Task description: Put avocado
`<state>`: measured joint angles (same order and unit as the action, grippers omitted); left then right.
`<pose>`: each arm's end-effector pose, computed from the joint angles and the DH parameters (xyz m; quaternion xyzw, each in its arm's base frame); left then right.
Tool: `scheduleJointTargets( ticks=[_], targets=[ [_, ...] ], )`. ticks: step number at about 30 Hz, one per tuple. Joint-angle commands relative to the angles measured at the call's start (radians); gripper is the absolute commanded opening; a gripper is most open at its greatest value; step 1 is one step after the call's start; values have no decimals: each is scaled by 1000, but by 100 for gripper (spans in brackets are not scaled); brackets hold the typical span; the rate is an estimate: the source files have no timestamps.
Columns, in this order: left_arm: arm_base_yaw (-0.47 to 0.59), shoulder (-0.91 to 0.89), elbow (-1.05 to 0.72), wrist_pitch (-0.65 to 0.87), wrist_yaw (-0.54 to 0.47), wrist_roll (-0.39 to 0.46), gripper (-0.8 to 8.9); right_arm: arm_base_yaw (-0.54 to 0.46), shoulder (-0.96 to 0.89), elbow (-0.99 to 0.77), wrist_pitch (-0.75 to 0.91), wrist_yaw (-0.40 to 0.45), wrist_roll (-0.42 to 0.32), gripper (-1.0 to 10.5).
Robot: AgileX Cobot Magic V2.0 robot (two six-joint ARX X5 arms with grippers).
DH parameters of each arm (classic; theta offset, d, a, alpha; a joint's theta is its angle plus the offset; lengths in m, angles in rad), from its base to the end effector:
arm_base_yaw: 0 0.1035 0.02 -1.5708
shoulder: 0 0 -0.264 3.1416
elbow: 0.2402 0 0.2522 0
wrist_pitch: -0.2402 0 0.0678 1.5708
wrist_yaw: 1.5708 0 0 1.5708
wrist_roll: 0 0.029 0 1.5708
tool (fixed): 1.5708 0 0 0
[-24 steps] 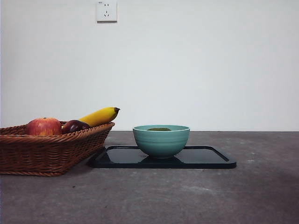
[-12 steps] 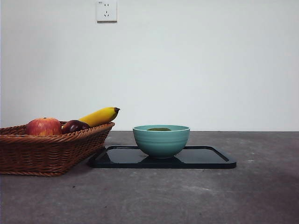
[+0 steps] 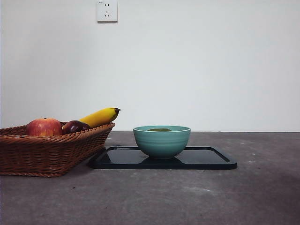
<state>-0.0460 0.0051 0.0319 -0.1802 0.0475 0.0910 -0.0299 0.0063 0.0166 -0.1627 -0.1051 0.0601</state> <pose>0.0947 -0.0057 0.1566 0.0452 0.0744 -0.0500 0.9949 0.0959 0.0002 0.1530 0.0351 0.0770 0.0352 0.9958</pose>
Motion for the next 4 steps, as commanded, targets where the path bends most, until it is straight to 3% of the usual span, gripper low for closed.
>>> scheduleJointTargets(
  ticks=[1, 4],
  targets=[
    [2, -2, -21, -7, -3, -2, 8, 0, -3, -5, 8, 2, 11, 7],
    [2, -2, -21, -8, -3, -2, 9, 0, -3, -5, 8, 2, 11, 7]
  ],
)
